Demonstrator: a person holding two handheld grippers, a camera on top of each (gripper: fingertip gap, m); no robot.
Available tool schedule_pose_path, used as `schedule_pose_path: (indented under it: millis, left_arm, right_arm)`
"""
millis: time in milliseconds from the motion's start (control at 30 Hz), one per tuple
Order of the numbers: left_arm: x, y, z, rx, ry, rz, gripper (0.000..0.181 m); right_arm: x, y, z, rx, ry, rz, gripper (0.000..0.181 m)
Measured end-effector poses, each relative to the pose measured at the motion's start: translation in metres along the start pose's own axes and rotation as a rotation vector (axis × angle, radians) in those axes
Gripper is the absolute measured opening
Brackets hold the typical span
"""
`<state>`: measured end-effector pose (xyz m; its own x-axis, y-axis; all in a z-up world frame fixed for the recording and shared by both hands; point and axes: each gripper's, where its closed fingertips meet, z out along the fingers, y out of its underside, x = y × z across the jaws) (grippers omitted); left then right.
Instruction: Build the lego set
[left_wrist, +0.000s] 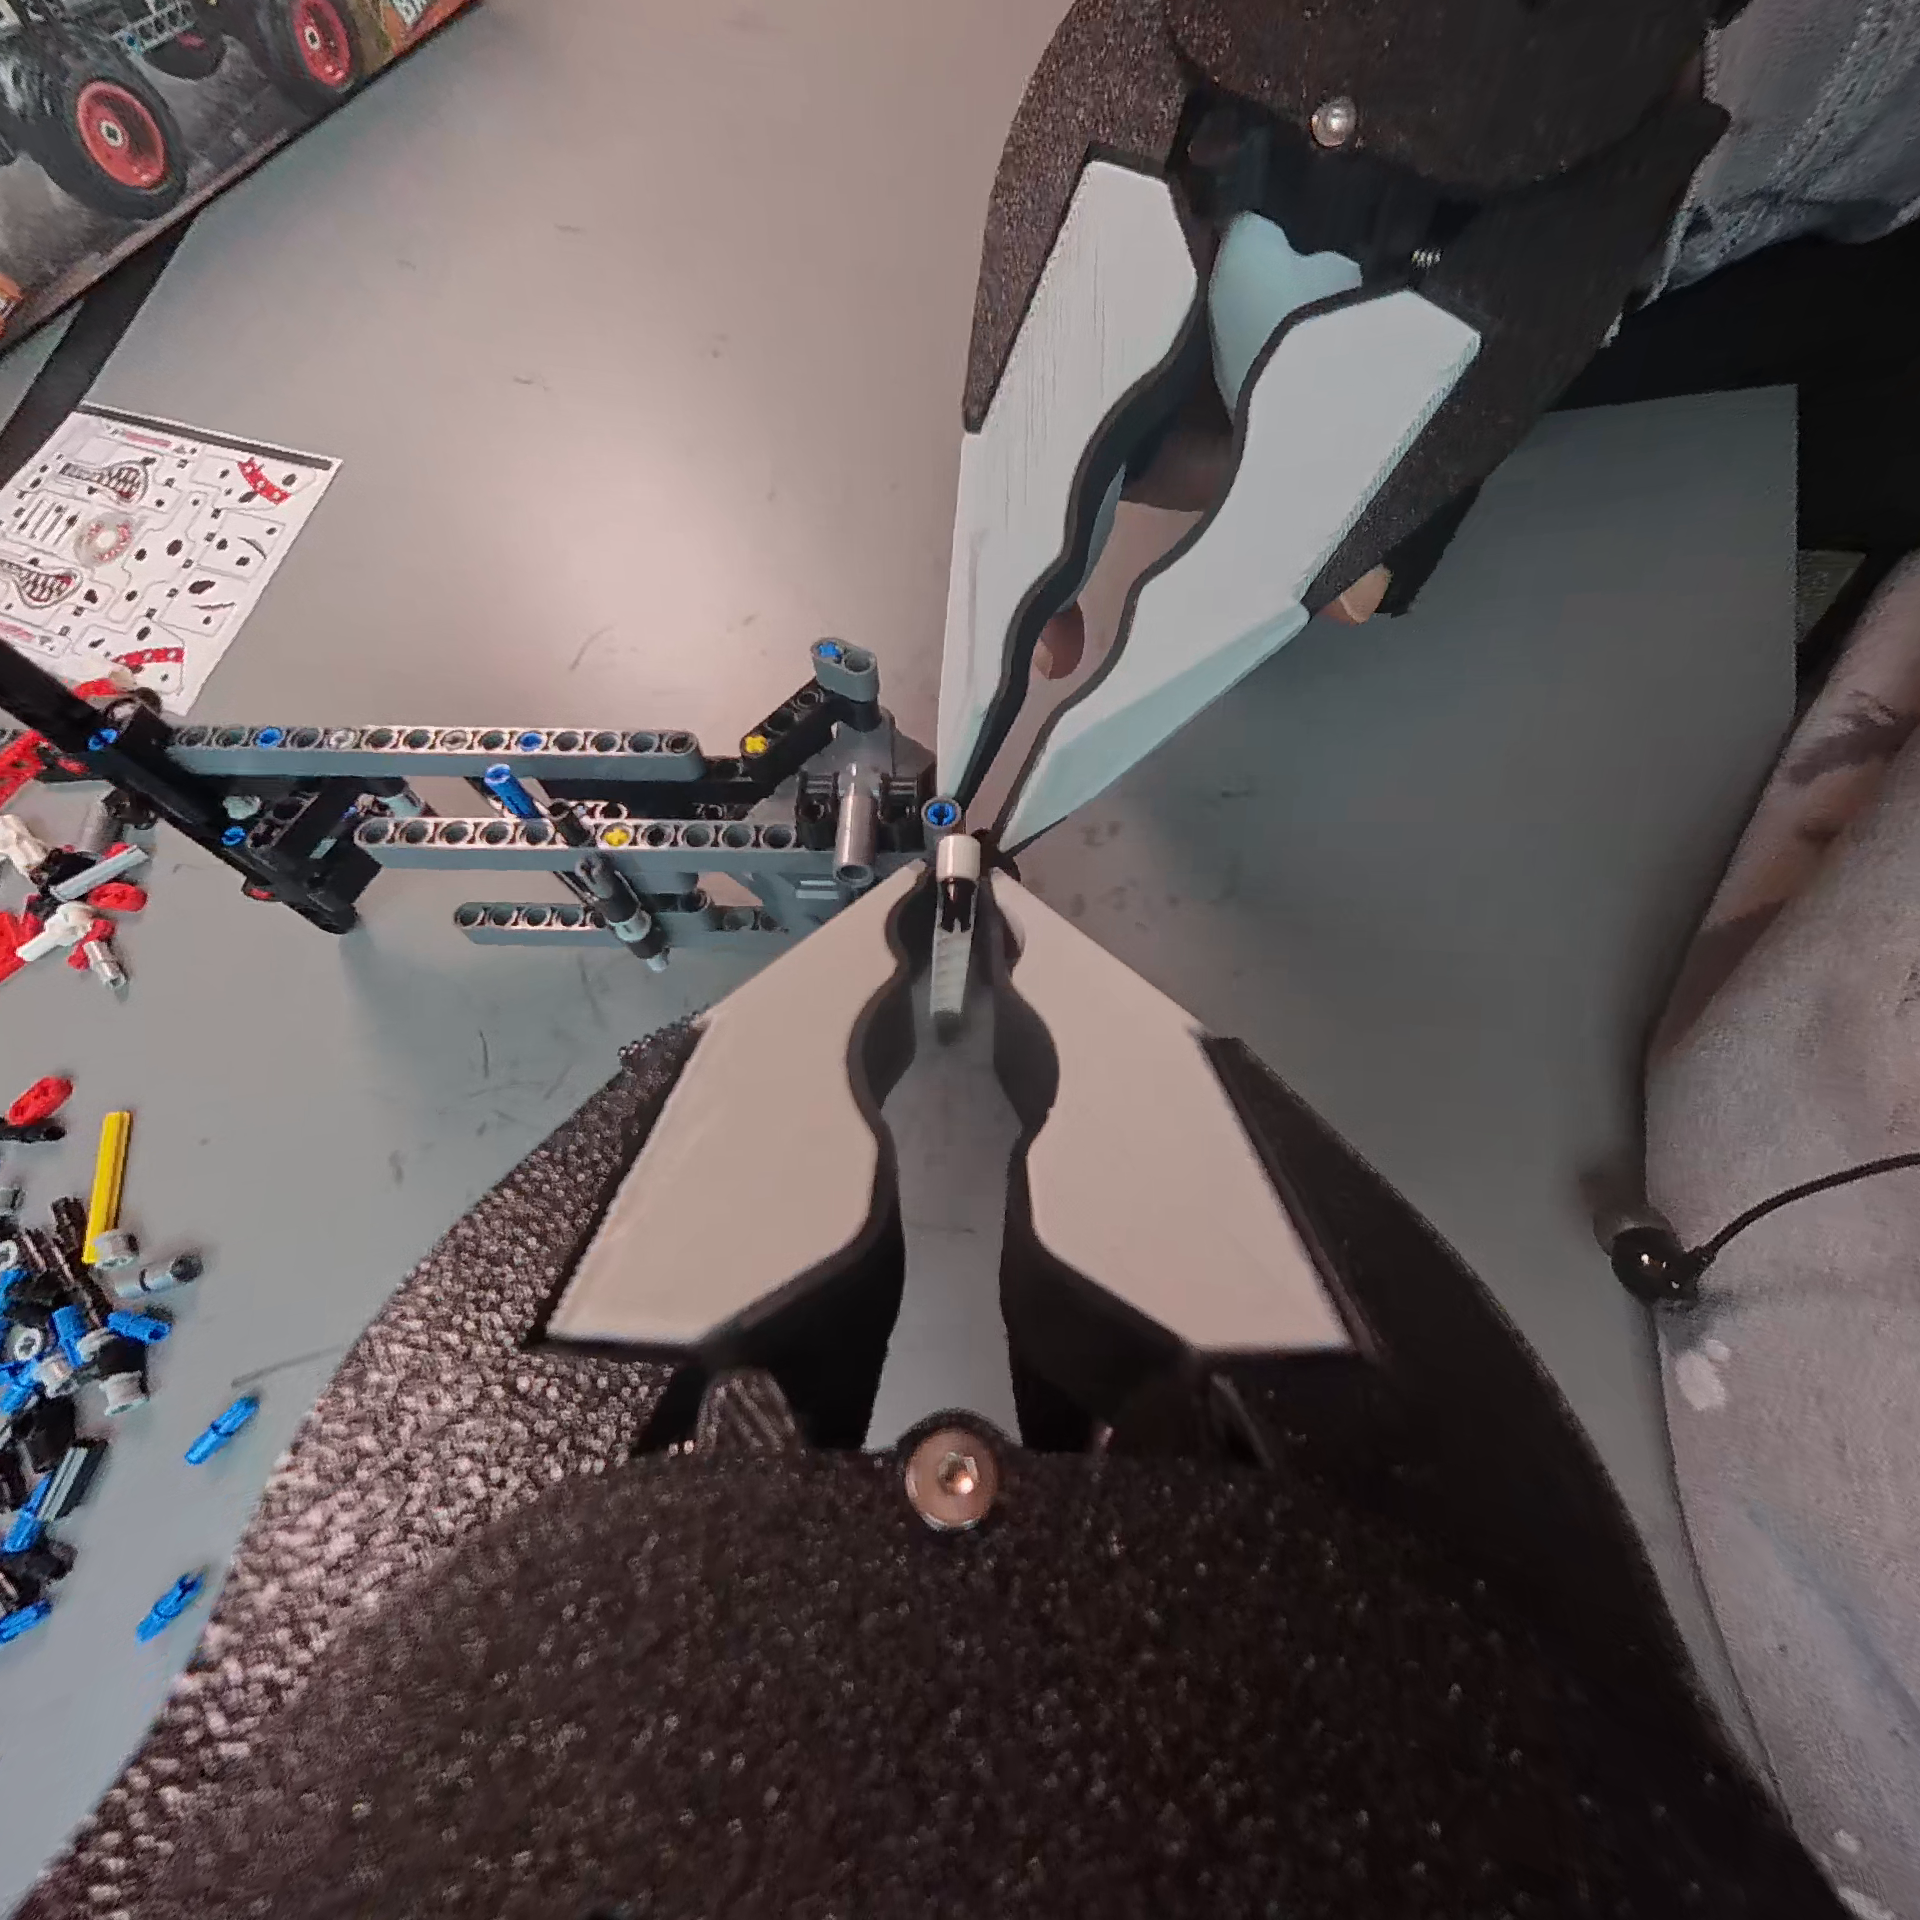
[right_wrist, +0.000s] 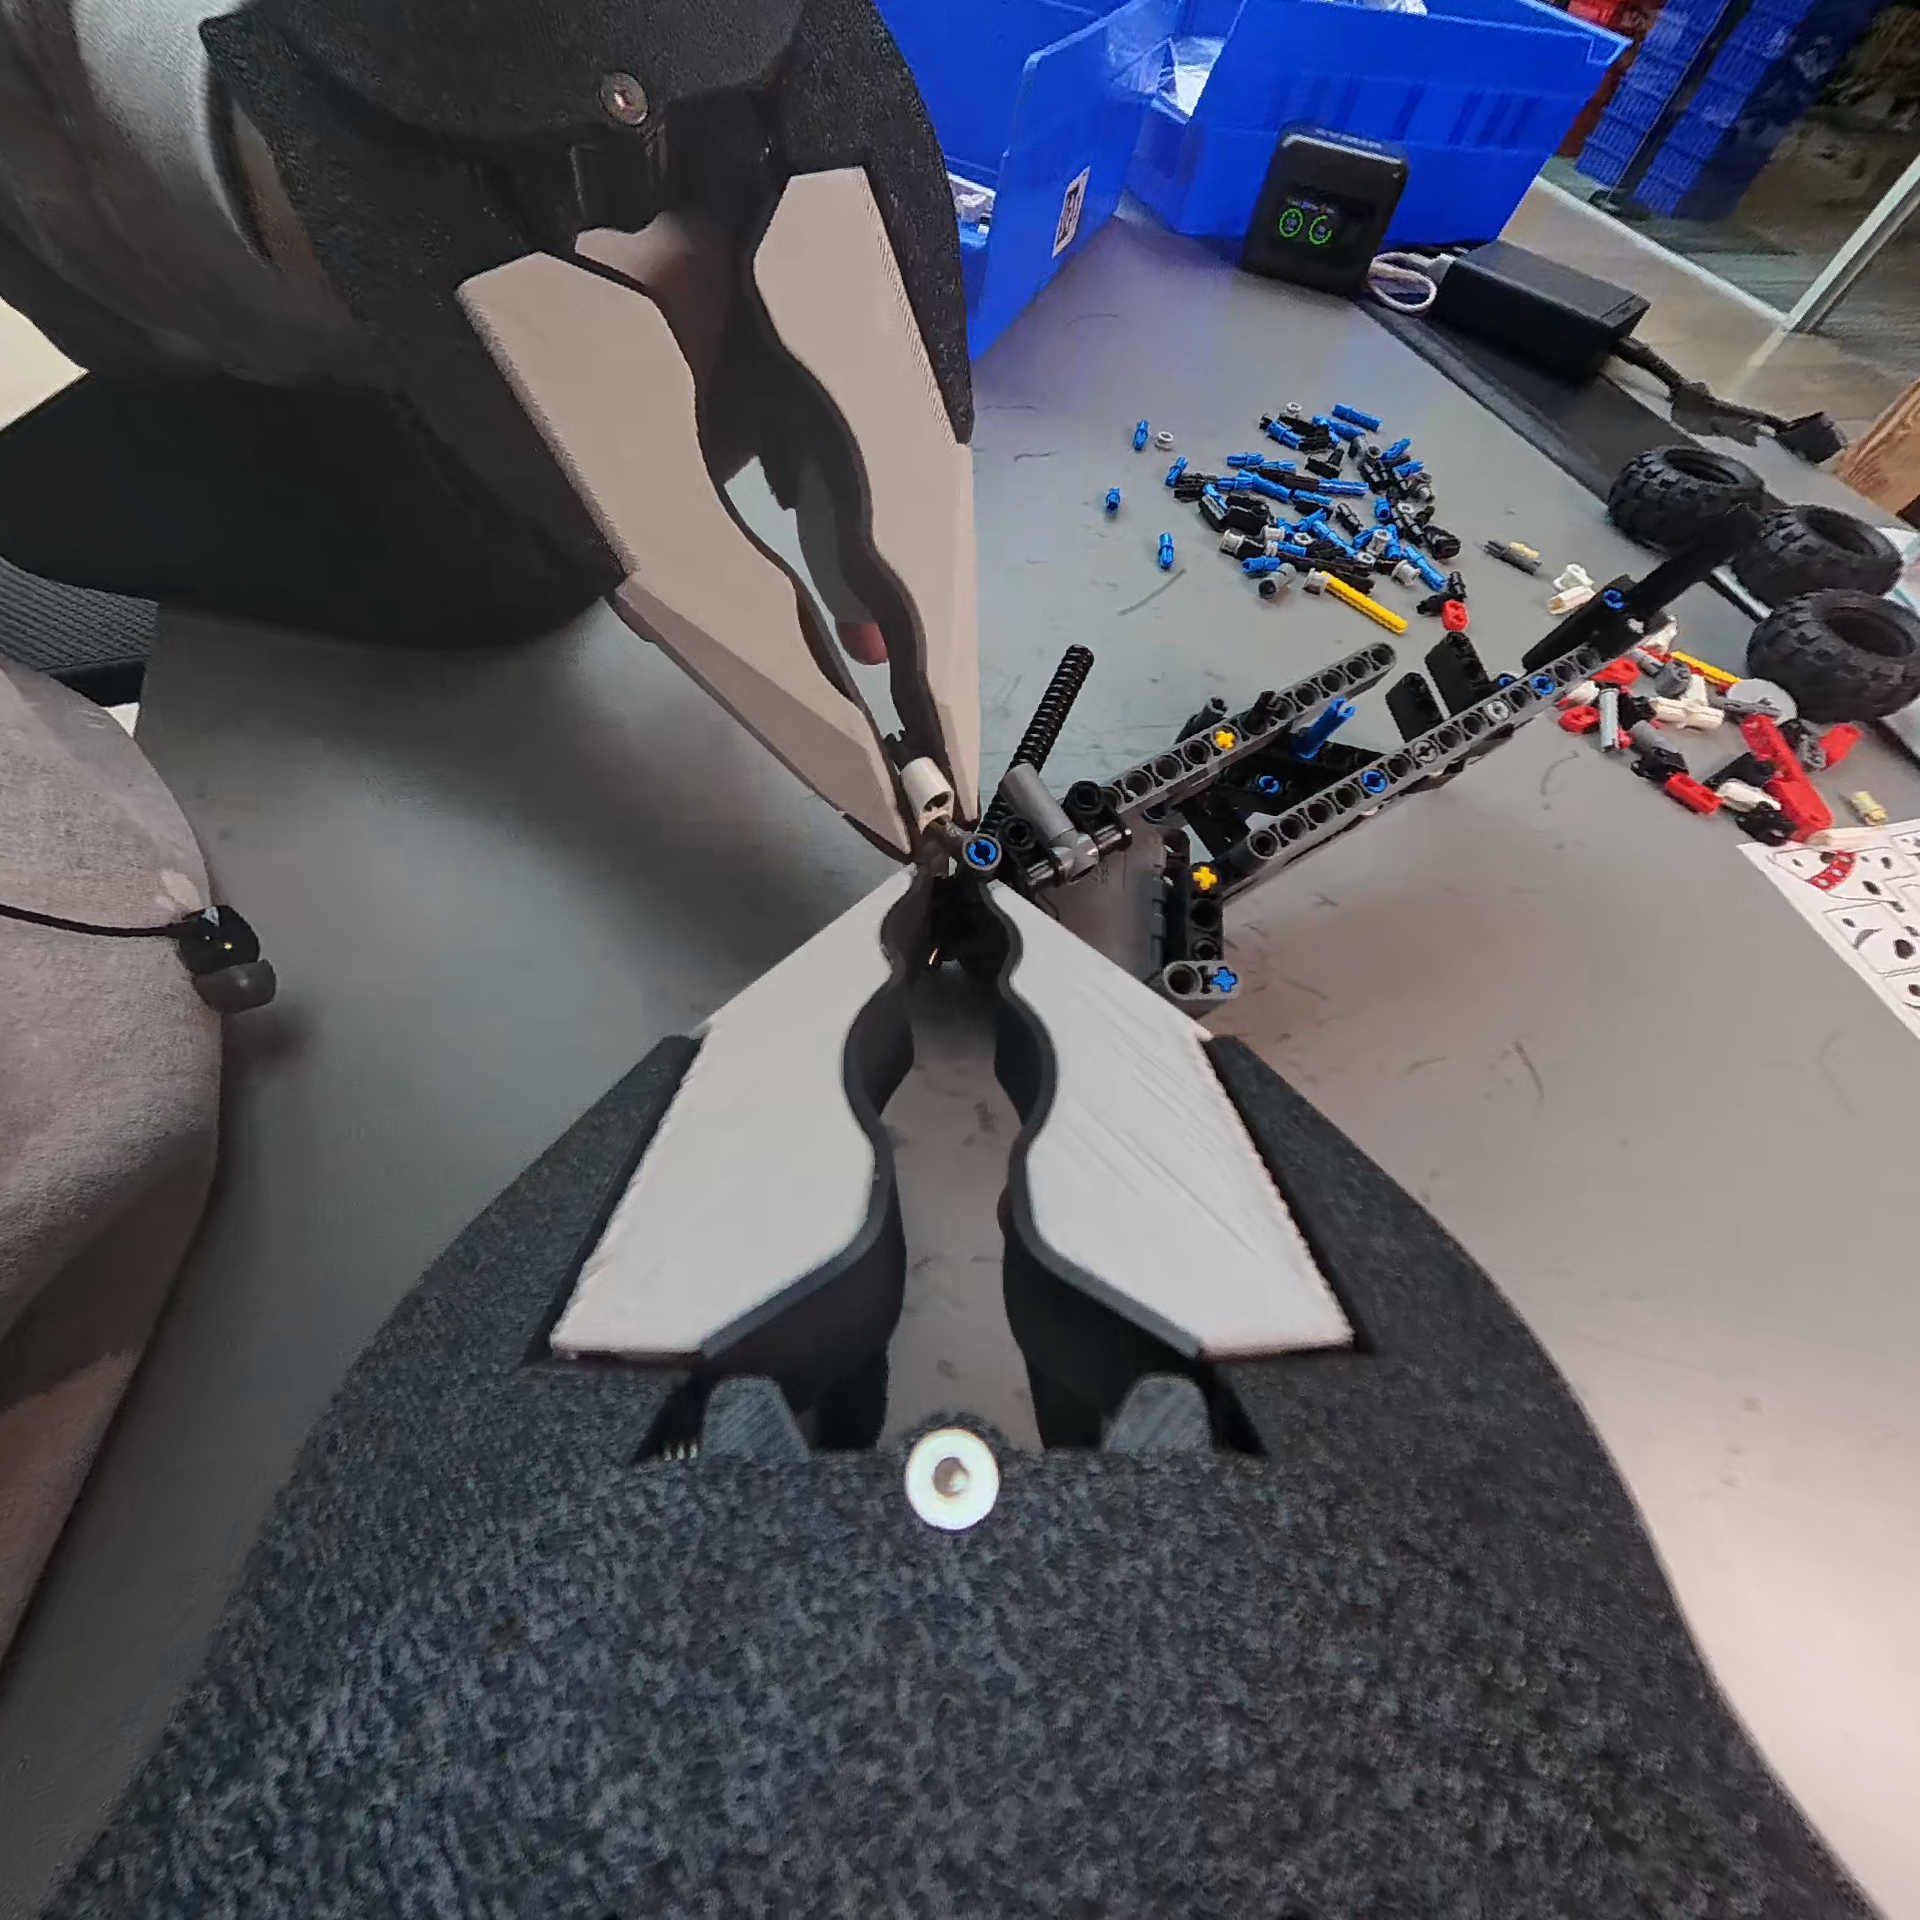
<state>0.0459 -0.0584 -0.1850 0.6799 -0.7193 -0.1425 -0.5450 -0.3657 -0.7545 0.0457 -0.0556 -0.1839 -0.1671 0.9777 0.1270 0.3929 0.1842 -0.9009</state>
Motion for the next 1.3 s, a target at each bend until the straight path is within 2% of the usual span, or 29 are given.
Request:
schedule_pose_path:
  millis: [67,100,133,167,267,333,467,533,633,767,833,933,1100,1200,1300]
  left_arm:
    - [-0.004,0.000,0.000,-0.004,-0.027,-0.038,0.008]
    - [-0.007,0.001,0.000,0.000,-0.047,-0.057,0.008]
    - [-0.007,-0.001,0.002,0.006,-0.043,-0.064,0.008]
    - [-0.005,-0.002,0.003,0.005,-0.037,-0.057,0.008]
    - [-0.008,-0.004,0.001,0.012,-0.045,-0.037,0.008]
    - [-0.008,-0.001,0.001,0.007,-0.035,-0.046,0.008]
    - [-0.009,0.001,0.001,0.003,-0.016,-0.044,0.008]
    - [-0.011,0.001,0.002,0.000,-0.017,-0.035,0.008]
    - [-0.012,0.000,0.003,0.010,-0.022,-0.030,0.008]
    - [-0.018,0.001,0.002,0.035,-0.050,-0.031,0.009]
    - [-0.018,0.001,0.002,0.051,-0.052,-0.027,0.009]
    - [-0.016,0.001,0.002,0.084,-0.044,-0.006,0.008]
    - [-0.015,0.002,0.000,0.120,-0.001,0.009,0.008]
    - [-0.015,0.002,0.000,0.126,0.016,0.016,0.009]
    - [-0.015,0.001,0.000,0.133,0.021,0.012,0.008]
  right_arm:
    - [-0.006,-0.002,-0.001,0.018,-0.027,-0.008,0.000]
    - [-0.020,-0.007,0.001,0.036,-0.098,-0.002,0.000]
    - [-0.021,-0.008,0.005,0.031,-0.061,-0.044,0.000]
    - [-0.017,-0.007,0.005,0.016,-0.019,-0.129,0.000]
    - [-0.006,-0.008,-0.009,0.031,-0.067,-0.025,0.000]
    - [0.014,-0.009,-0.017,0.061,0.013,-0.035,0.000]
    - [0.020,-0.009,-0.013,0.079,0.017,-0.226,0.017]
    - [0.019,-0.008,-0.009,0.093,-0.012,-0.362,0.018]
    - [0.020,0.000,0.003,0.068,-0.076,-0.450,0.022]
    - [0.030,-0.004,0.007,0.103,-0.124,-0.412,0.018]
    - [0.039,-0.006,0.007,0.118,-0.113,-0.364,0.022]
    - [0.033,-0.001,0.013,0.080,-0.186,-0.309,0.033]
    - [0.035,-0.003,0.017,0.059,-0.244,-0.319,0.026]
    - [0.042,-0.003,0.020,0.014,-0.305,-0.310,0.046]
    - [0.030,-0.002,0.020,-0.018,-0.429,-0.373,0.031]
